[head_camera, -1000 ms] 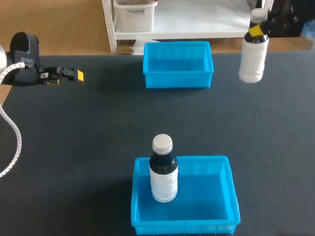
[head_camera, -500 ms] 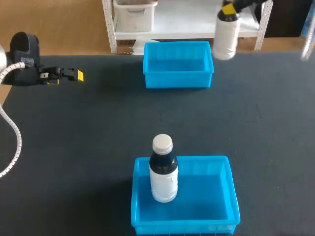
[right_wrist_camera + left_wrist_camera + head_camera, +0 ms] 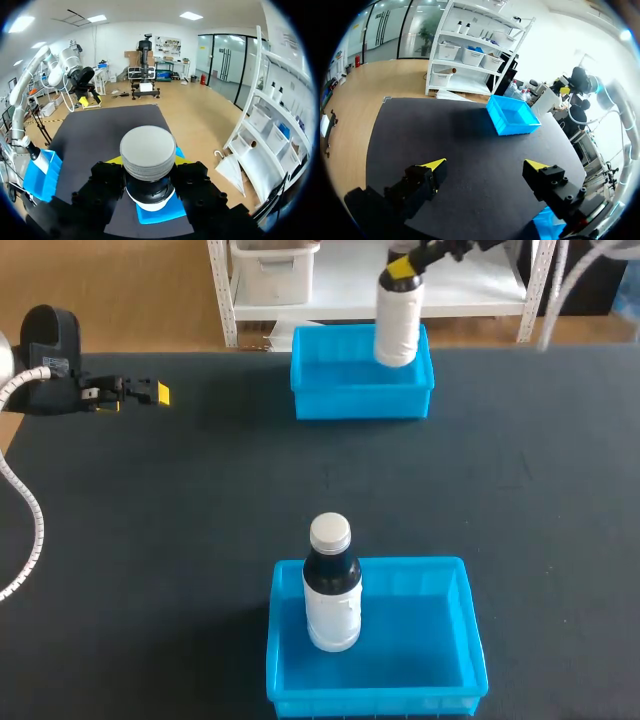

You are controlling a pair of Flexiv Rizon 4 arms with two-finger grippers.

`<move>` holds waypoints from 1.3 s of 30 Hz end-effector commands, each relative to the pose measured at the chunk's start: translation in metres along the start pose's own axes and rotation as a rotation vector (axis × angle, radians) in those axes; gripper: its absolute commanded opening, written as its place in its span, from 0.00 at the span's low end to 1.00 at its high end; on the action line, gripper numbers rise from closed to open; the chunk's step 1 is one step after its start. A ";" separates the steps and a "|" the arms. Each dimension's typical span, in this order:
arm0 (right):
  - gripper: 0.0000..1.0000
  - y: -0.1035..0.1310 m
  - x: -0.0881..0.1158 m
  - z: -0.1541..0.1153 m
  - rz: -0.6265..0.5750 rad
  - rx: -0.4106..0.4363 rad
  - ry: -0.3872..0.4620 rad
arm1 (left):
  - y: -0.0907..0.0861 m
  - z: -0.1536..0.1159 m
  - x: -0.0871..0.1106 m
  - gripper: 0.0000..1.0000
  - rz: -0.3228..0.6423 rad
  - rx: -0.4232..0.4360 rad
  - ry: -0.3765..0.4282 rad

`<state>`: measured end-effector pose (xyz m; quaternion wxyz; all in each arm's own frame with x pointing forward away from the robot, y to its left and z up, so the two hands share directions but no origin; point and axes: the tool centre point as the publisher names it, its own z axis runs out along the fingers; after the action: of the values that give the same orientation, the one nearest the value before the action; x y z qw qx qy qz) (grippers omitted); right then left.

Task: Pick up the bottle, and place it in the far bin if it is heavy, or in the near bin if it is light.

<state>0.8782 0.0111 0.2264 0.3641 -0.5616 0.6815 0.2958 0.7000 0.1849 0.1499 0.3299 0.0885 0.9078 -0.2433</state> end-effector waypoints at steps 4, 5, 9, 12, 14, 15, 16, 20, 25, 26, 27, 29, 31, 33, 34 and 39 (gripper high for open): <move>0.00 -0.016 -0.008 0.040 -0.009 -0.140 -0.007 | 0.000 0.000 0.000 1.00 0.000 0.000 0.000; 0.00 -0.017 -0.009 0.045 -0.011 -0.149 -0.010 | 0.000 0.000 0.000 1.00 0.000 0.000 0.000; 0.00 -0.016 -0.009 0.057 -0.014 -0.167 -0.013 | 0.000 0.000 0.000 1.00 0.000 0.000 0.000; 0.00 -0.015 -0.008 0.066 -0.017 -0.178 -0.013 | 0.000 0.000 0.000 1.00 0.000 0.000 0.000; 0.00 -0.015 -0.008 0.071 -0.019 -0.186 -0.015 | 0.000 0.000 0.000 1.00 0.000 0.000 0.000; 0.00 -0.014 -0.007 0.073 -0.019 -0.189 -0.016 | 0.000 0.000 0.000 1.00 0.000 0.000 0.000; 0.00 -0.014 -0.007 0.076 -0.019 -0.191 -0.016 | 0.000 0.000 0.000 1.00 0.000 0.000 0.000; 0.00 -0.014 -0.005 0.083 -0.020 -0.202 -0.017 | 0.000 0.000 0.000 1.00 0.000 0.000 0.000; 0.00 -0.015 -0.004 0.093 -0.026 -0.214 -0.016 | 0.000 0.000 0.000 1.00 0.000 0.000 0.000; 0.00 -0.016 -0.003 0.097 -0.028 -0.218 -0.016 | 0.000 0.000 0.000 1.00 0.000 0.000 0.000; 0.00 -0.016 -0.003 0.099 -0.030 -0.220 -0.013 | 0.000 0.000 0.000 1.00 0.000 0.000 0.000; 0.00 -0.016 -0.002 0.103 -0.034 -0.224 -0.009 | 0.000 0.000 0.000 1.00 0.000 0.000 0.000; 0.00 -0.017 -0.002 0.107 -0.037 -0.228 -0.006 | 0.000 0.000 0.000 1.00 0.000 0.000 0.000; 0.00 -0.018 -0.002 0.110 -0.043 -0.233 -0.003 | 0.000 0.000 0.000 1.00 0.000 0.000 0.000; 0.00 -0.018 -0.002 0.111 -0.044 -0.235 -0.003 | 0.000 0.000 0.000 1.00 0.000 0.000 0.000; 0.00 -0.019 -0.003 0.117 -0.053 -0.245 -0.003 | 0.000 0.000 0.000 1.00 0.000 0.000 0.000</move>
<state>0.9028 0.0983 0.1631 0.3687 -0.5811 0.6617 0.2976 0.7000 0.1849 0.1499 0.3299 0.0885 0.9078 -0.2433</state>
